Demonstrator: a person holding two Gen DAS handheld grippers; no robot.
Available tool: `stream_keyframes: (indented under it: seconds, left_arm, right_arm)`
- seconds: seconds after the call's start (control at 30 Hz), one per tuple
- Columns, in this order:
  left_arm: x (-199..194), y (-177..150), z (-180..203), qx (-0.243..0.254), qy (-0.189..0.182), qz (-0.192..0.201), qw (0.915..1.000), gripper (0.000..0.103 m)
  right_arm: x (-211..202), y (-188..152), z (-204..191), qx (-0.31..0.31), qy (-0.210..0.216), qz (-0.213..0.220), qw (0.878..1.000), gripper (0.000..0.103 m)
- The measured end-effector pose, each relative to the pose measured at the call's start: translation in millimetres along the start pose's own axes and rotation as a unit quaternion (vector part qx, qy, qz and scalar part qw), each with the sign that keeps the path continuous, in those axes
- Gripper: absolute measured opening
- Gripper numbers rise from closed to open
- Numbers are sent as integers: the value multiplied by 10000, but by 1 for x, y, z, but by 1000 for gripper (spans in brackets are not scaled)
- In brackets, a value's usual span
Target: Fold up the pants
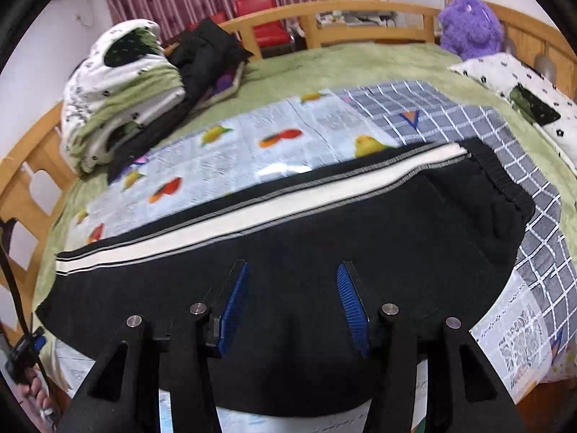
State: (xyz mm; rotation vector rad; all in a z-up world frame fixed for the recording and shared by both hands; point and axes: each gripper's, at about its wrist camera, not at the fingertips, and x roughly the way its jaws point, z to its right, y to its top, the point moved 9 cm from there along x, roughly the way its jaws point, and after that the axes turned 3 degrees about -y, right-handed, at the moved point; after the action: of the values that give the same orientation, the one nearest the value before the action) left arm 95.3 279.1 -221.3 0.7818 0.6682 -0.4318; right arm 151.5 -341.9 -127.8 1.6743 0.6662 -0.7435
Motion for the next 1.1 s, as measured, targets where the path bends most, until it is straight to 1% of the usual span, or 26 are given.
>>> stream_keyframes:
  seconds: [0.07,0.17,0.23,0.33,0.4,0.5,0.57,0.63,0.67,0.73,0.8,0.83,0.87,0.9,0.93,1.0,1.03,1.1]
  left_arm:
    - [12,9,-8,-141,-53,49,9999,36]
    - [32,22,-21,-308,109,72,9994,35]
    - [39,28,-30,-512,-38,107,9986,35]
    - [42,31,-32,-573,-165,110,9982,37]
    - [40,31,-32,-572,-161,89,9982,37]
    - [38,30,-34,-550,-55,166,9983,38]
    - [41,31,-34,-516,25,205,9985,39]
    - [45,35,-34,-588,76,263,9979,40]
    - [47,37,-34,-652,117,277,9974,38]
    - [46,41,-28,-583,234,279,9976,28]
    - [36,47,-12,-214,543,396,9975,24]
    - [30,50,-1,-28,601,491,9970,21]
    - [22,53,20,219,572,607,9963,21]
    - [16,55,34,404,598,672,9951,20]
    - [9,57,57,709,641,761,9925,20]
    - [-3,58,99,1150,635,894,9873,19]
    - [-7,56,122,1332,588,923,9850,18]
    - [-15,48,174,1741,474,954,9790,18]
  right_arm:
    - [-11,0,-14,-107,17,16,9999,51]
    - [-25,0,-32,-318,-58,41,9995,51]
    - [-33,-1,-38,-428,-120,81,9990,51]
    - [-40,-5,-48,-565,-200,180,9980,51]
    - [-38,-9,-49,-538,-203,150,9982,51]
    - [-34,-21,-46,-496,-171,50,9986,51]
    - [-33,-29,-43,-515,-181,59,9985,51]
    - [-31,-34,-39,-549,-166,65,9983,51]
    - [-29,-37,-35,-537,-141,91,9984,51]
    - [-27,-42,-28,-449,-54,100,9989,51]
    - [-24,-46,-20,-346,86,108,9993,49]
    - [-22,-47,-15,-310,141,110,9994,47]
    - [-19,-48,-10,-269,172,118,9994,44]
    - [-17,-49,-4,-209,212,129,9995,44]
    - [-14,-51,1,-141,255,135,9995,44]
    - [-9,-53,14,-16,307,83,9995,42]
    - [-7,-54,21,13,329,38,9995,40]
    - [-7,-53,32,-7,284,44,9996,39]
